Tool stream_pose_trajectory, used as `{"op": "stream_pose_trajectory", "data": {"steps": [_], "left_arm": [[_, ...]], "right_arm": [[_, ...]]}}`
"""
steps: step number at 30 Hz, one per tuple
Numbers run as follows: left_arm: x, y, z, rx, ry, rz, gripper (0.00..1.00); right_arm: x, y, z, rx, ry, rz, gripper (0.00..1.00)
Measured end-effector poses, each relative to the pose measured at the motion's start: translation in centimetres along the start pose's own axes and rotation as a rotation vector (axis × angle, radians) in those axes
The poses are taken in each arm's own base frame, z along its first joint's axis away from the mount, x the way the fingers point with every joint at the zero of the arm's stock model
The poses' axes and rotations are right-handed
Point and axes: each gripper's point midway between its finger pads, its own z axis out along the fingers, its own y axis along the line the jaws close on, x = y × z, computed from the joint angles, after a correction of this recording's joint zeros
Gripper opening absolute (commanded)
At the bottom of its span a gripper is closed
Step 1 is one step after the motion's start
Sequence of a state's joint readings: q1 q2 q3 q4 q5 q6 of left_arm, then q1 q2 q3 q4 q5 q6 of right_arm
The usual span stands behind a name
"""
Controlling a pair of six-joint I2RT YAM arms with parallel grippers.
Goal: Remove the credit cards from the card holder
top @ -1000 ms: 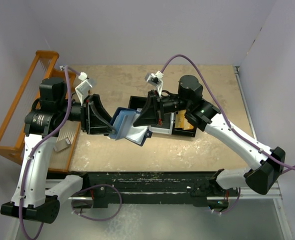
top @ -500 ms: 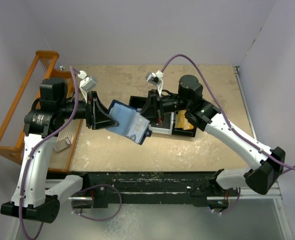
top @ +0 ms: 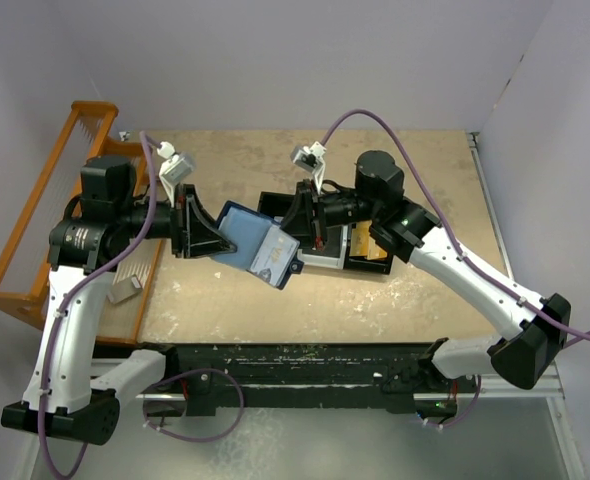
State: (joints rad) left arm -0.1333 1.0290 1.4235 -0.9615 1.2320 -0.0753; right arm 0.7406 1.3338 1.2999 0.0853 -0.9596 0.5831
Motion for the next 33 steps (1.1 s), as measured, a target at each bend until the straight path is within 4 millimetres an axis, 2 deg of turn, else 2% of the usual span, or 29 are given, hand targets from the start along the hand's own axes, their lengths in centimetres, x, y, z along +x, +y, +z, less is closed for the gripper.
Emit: {"op": "stream_pose_trajectory", "data": {"steps": [2,3,6,7,9,11,14,20,23,28,33], "left_arm": [[0.0,-0.2,0.0,0.015,0.000,-0.004,0.07],[0.0,-0.3,0.0,0.023,0.002,-0.007,0.02],[0.1,-0.2,0.1,0.033,0.008,-0.034,0.00],[0.1,-0.1,0.2,0.036,0.010,-0.039,0.00],[-0.1,-0.2,0.2,0.047,0.012,-0.044,0.00],[-0.3,-0.5,0.2,0.058,0.012,-0.044,0.00],[-0.6,-1.2,0.0,0.082,0.007,-0.034,0.00],[-1.0,-2.2,-0.1,0.126,0.003,-0.041,0.00],[-1.2,-2.4,-0.1,0.128,0.001,-0.039,0.00],[-1.3,-2.5,-0.2,0.130,0.001,-0.027,0.00],[-1.1,-2.2,-0.3,0.110,0.020,0.012,0.00]], "right_arm": [[0.3,-0.2,0.0,0.008,0.008,0.006,0.00],[0.4,-0.3,-0.1,0.012,0.011,0.009,0.04],[0.6,-0.4,-0.1,0.020,0.017,0.007,0.15],[0.6,-0.5,-0.2,0.027,0.018,0.004,0.21],[0.6,-0.4,-0.5,0.041,0.014,-0.006,0.44],[0.5,0.0,-1.1,0.050,0.010,-0.017,0.59],[-0.1,0.7,-2.4,0.071,-0.012,-0.055,0.70],[-1.6,1.6,-6.5,0.157,-0.086,-0.146,0.80],[-1.7,1.9,-7.7,0.188,-0.094,-0.177,0.85],[-2.5,2.1,-7.9,0.203,-0.085,-0.205,1.00],[-7.0,3.3,-7.2,0.162,-0.135,-0.310,1.00]]}}
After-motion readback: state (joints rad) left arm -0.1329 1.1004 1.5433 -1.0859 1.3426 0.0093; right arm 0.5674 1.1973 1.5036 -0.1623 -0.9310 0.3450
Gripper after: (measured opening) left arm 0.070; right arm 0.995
